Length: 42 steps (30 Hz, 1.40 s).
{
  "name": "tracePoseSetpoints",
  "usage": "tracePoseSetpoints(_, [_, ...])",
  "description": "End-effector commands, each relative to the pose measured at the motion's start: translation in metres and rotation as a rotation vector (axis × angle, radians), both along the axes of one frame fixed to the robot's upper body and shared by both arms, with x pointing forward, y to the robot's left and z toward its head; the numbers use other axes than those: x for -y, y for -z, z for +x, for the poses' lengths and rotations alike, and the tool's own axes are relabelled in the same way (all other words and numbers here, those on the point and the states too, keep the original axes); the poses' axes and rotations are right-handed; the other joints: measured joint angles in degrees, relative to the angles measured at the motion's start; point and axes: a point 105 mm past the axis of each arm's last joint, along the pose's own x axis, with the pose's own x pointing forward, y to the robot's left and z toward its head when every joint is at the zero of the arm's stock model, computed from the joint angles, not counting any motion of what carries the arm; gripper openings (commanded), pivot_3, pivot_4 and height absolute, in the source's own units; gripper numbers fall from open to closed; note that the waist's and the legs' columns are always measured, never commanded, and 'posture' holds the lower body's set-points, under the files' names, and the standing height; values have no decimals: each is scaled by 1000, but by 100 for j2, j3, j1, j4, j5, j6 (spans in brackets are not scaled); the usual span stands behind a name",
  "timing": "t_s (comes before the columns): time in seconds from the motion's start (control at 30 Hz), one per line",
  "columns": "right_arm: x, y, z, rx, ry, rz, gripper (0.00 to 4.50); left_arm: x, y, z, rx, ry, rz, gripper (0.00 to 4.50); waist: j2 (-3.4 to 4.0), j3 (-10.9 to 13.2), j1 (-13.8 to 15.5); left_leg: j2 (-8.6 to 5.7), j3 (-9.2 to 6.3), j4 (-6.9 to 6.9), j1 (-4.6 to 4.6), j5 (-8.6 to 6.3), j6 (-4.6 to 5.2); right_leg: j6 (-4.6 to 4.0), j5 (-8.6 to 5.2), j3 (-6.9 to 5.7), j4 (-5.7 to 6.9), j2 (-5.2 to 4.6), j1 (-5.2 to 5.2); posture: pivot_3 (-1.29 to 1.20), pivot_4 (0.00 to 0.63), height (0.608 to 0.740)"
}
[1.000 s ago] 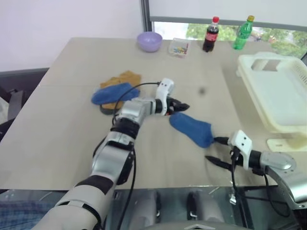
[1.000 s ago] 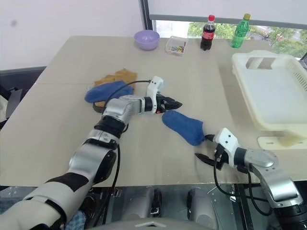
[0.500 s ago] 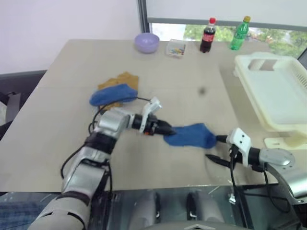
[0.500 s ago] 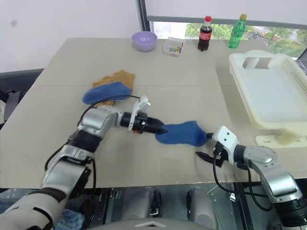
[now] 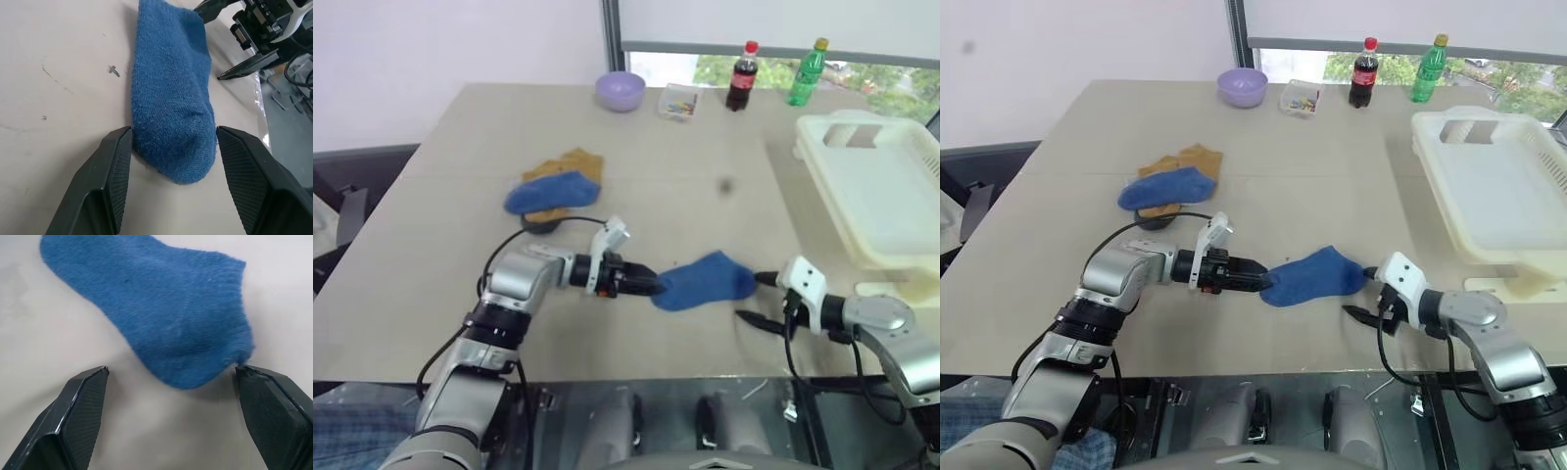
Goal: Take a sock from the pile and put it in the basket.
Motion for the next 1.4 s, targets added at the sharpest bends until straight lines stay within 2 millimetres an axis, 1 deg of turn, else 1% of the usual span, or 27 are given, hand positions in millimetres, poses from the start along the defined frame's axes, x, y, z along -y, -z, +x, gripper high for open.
tracePoseSetpoints(0.03, [10,-8,13,51,18,-45,4279,-7,23,4,-47,-67,73,2925,3,-1,8,0,-2,0,-1,1,0,0,0,-1,0,0,0,0,150,733])
tracePoseSetpoints(0.1, [10,-8,16,56,3,-58,4279,-8,21,6,-36,-67,70,2925,5,-2,11,-1,-3,0,-2,1,0,-6,3,-2,1,-1,0,0,150,733])
tracePoseSetpoints(0.2, [6,-8,16,46,-22,-42,4279,-11,16,11,-6,-84,55,2925,5,-2,10,-1,-4,0,-7,1,1,-13,7,-3,1,-1,0,0,150,733])
tracePoseSetpoints(0.3, [1,-8,5,5,-72,-19,4279,-14,15,14,4,-108,49,2925,5,-2,4,-1,-3,0,-9,2,1,-14,8,-2,1,0,-1,0,150,733])
tracePoseSetpoints(0.4, [-3,-8,-15,-69,-156,3,4279,-19,16,13,2,-122,51,2925,5,-2,7,-1,-5,0,-10,2,1,-13,7,-3,1,1,-1,0,150,733])
tracePoseSetpoints(0.47, [-3,-9,-22,-96,-175,10,4279,-23,17,14,4,-141,52,2925,5,-2,-3,0,-5,0,-10,1,1,-14,7,-3,1,1,-1,0,150,733])
tracePoseSetpoints(0.57, [-3,-10,-24,-107,-174,15,4279,-27,17,17,14,-167,53,2925,6,-2,-19,4,-3,0,-5,1,1,-13,7,-2,1,1,-1,0,150,733])
tracePoseSetpoints(0.7, [-2,-11,-23,-108,-159,23,4279,-36,12,29,81,-238,52,2925,7,-3,-18,11,-7,0,-3,3,-3,-15,7,-5,3,4,-3,0,150,733])
tracePoseSetpoints(0.73, [-1,-11,-22,-100,-151,20,4279,-37,10,33,107,-253,53,2925,7,-3,-18,12,-7,0,-4,3,-3,-18,9,-5,3,4,-4,0,150,733])
tracePoseSetpoints(0.8, [10,-15,-19,-90,-117,12,4279,-41,-8,43,235,-305,34,2925,5,-1,-18,12,-5,-1,-7,3,-3,-19,10,-3,3,2,-7,0,150,733])
tracePoseSetpoints(0.87, [18,-23,-16,-59,-90,17,4279,-49,-20,49,331,-362,54,2925,5,6,-15,12,-4,0,-15,4,-4,-19,11,-2,3,-3,-14,0,150,733])
tracePoseSetpoints(0.9, [20,-29,-16,-36,-86,40,4279,-52,-22,49,358,-377,69,2925,4,7,-15,11,-2,-1,-17,3,-4,-20,11,0,3,-4,-16,0,150,733])
tracePoseSetpoints(0.93, [19,-43,-18,-3,-93,130,4279,-60,-25,51,429,-407,112,2925,3,9,-15,10,-2,-2,-20,3,-4,-21,11,0,2,-4,-17,0,150,733])
tracePoseSetpoints(0.97, [21,-54,-20,29,-100,180,4279,-70,-27,56,488,-464,153,2925,3,9,-12,10,-1,-6,-22,3,-5,-21,12,0,-1,-4,-18,0,150,733])
tracePoseSetpoints(1.07, [27,-70,-27,82,-112,241,4279,-93,-43,71,645,-641,207,2925,-4,17,16,8,-4,-18,-25,2,-6,-16,15,-2,-9,-5,-18,0,150,733])
tracePoseSetpoints(1.13, [27,-80,-31,119,-127,301,4279,-98,-51,76,710,-693,209,2925,-12,22,40,6,-12,-19,-31,1,-6,-15,16,-5,-13,-6,-16,0,150,733])
tracePoseSetpoints(1.2, [26,-87,-32,148,-135,348,4279,-103,-55,80,757,-722,226,2925,-13,23,44,3,-10,-19,-31,1,-5,-17,14,-9,-15,-8,-15,0,150,733])
tracePoseSetpoints(1.23, [25,-86,-32,142,-142,352,4279,-106,-57,84,784,-742,253,2925,-13,23,44,0,-8,-19,-31,0,-4,-18,14,-10,-15,-10,-16,0,150,733])
tracePoseSetpoints(1.3, [21,-83,-31,147,-152,350,4279,-111,-51,93,863,-726,386,2925,-14,25,39,-2,-2,-17,-30,0,-2,-19,13,-9,-15,-12,-16,0,150,733])
tracePoseSetpoints(1.4, [17,-80,-28,153,-164,349,4279,-107,-45,104,852,-743,383,2925,-14,25,38,-2,-2,-16,-27,1,-2,-18,13,-11,-12,-7,-15,0,150,733])
